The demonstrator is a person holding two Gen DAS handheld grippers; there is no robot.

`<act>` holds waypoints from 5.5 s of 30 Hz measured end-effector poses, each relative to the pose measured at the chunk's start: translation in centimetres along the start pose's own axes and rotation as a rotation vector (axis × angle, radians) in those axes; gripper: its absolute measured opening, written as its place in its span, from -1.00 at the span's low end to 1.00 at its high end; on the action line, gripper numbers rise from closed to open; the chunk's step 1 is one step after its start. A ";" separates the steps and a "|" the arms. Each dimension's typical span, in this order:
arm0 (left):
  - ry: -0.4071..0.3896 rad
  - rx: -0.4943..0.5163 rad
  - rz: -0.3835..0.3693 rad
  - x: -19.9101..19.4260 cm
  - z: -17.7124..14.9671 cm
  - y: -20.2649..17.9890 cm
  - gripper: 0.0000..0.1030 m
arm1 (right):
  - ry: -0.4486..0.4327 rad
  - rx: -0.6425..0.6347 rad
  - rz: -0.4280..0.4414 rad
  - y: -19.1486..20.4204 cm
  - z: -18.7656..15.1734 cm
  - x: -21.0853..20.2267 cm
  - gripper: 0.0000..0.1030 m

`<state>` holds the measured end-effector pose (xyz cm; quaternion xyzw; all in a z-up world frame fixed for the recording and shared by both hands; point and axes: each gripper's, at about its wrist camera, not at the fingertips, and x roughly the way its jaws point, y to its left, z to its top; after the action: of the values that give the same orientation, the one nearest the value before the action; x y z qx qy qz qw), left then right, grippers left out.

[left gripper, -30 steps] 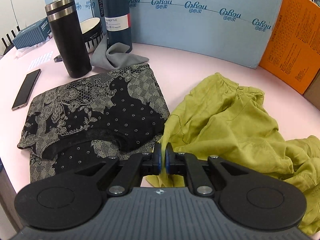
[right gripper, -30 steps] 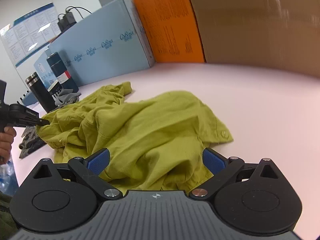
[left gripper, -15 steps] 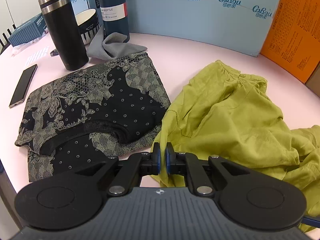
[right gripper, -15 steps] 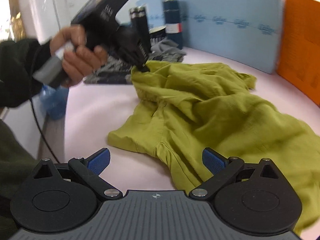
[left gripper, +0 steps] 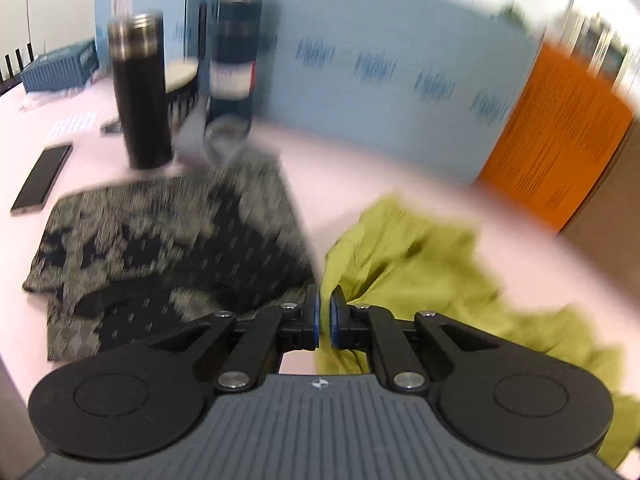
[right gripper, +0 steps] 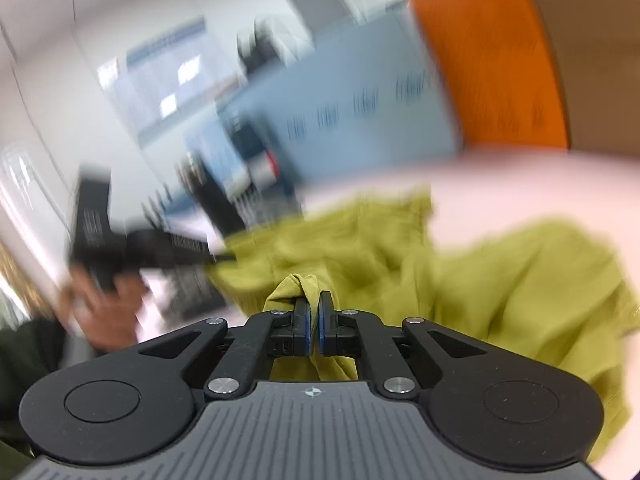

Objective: Fold clothes

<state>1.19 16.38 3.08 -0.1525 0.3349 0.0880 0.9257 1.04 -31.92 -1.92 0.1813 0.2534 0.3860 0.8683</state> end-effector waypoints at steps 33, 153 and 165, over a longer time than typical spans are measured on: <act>-0.301 0.700 -0.552 -6.1 -3.9 -18.1 -0.90 | -0.664 -0.008 0.204 1.8 14.8 -18.8 -0.92; 0.320 0.305 -0.232 4.0 -7.4 -4.1 0.28 | -0.023 0.252 -0.649 -8.6 -8.0 -14.3 0.73; 0.286 0.417 -0.286 0.4 -10.3 -4.2 0.51 | 0.201 0.052 -0.429 -3.6 -14.6 -13.8 0.76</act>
<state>-3.46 8.99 -3.75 -0.0155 0.4480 -0.1367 0.8834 -13.27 -42.99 -11.44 0.1063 0.3813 0.2023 0.8958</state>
